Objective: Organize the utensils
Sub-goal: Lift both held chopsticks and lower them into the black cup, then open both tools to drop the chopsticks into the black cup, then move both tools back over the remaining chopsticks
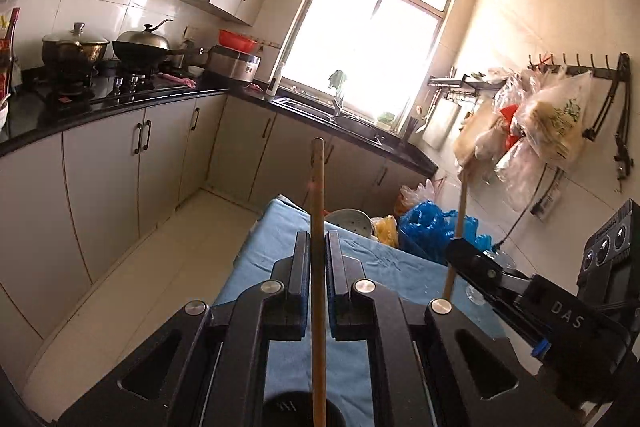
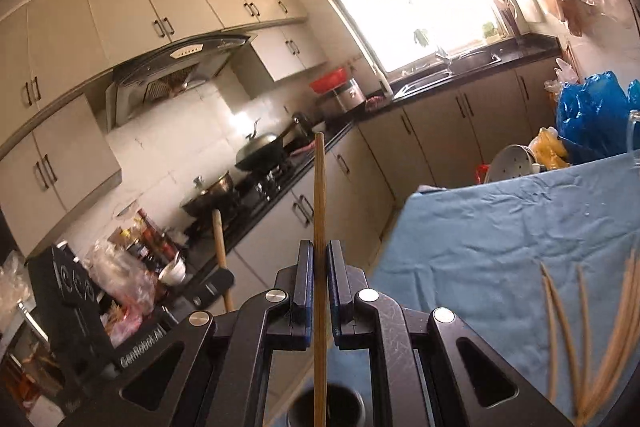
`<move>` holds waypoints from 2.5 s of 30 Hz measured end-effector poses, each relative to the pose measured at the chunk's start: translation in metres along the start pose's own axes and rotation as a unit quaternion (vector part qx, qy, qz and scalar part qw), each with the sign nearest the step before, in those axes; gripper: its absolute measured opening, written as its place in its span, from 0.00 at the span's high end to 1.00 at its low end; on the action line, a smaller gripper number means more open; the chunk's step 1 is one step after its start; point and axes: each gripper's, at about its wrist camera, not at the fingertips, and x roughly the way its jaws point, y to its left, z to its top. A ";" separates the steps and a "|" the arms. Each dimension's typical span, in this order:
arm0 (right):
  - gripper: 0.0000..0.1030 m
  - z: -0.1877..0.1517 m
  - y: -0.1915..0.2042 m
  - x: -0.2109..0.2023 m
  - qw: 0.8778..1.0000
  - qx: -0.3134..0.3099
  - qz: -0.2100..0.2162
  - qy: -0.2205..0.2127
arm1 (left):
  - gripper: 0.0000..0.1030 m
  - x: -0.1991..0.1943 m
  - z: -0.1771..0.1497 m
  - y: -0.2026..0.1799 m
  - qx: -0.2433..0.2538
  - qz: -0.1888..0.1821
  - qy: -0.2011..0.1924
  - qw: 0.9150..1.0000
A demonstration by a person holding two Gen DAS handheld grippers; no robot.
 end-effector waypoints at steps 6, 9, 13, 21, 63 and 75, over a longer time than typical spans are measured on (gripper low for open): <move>0.93 -0.018 -0.007 0.037 0.999 -0.027 -0.039 0.004 | 0.94 0.034 -0.016 0.007 0.020 0.010 0.015 1.000; 0.93 -0.029 -0.010 0.043 0.998 -0.039 -0.046 0.022 | 0.94 0.040 -0.025 0.011 0.023 0.010 0.029 0.999; 0.92 -0.045 -0.014 0.042 0.996 -0.058 -0.049 0.038 | 0.94 0.040 -0.035 0.013 0.027 0.015 0.038 0.999; 0.82 -0.055 -0.012 0.034 0.995 -0.074 -0.054 0.050 | 0.88 0.026 -0.041 0.014 0.031 0.036 0.041 0.998; 0.44 -0.095 -0.176 -0.340 0.924 0.000 -0.379 -0.056 | 0.45 0.021 -0.190 -0.271 0.136 -0.065 0.154 0.977; 0.41 -0.091 -0.126 -0.364 0.898 -0.023 -0.433 -0.081 | 0.45 0.001 -0.190 -0.264 0.151 -0.095 0.148 0.973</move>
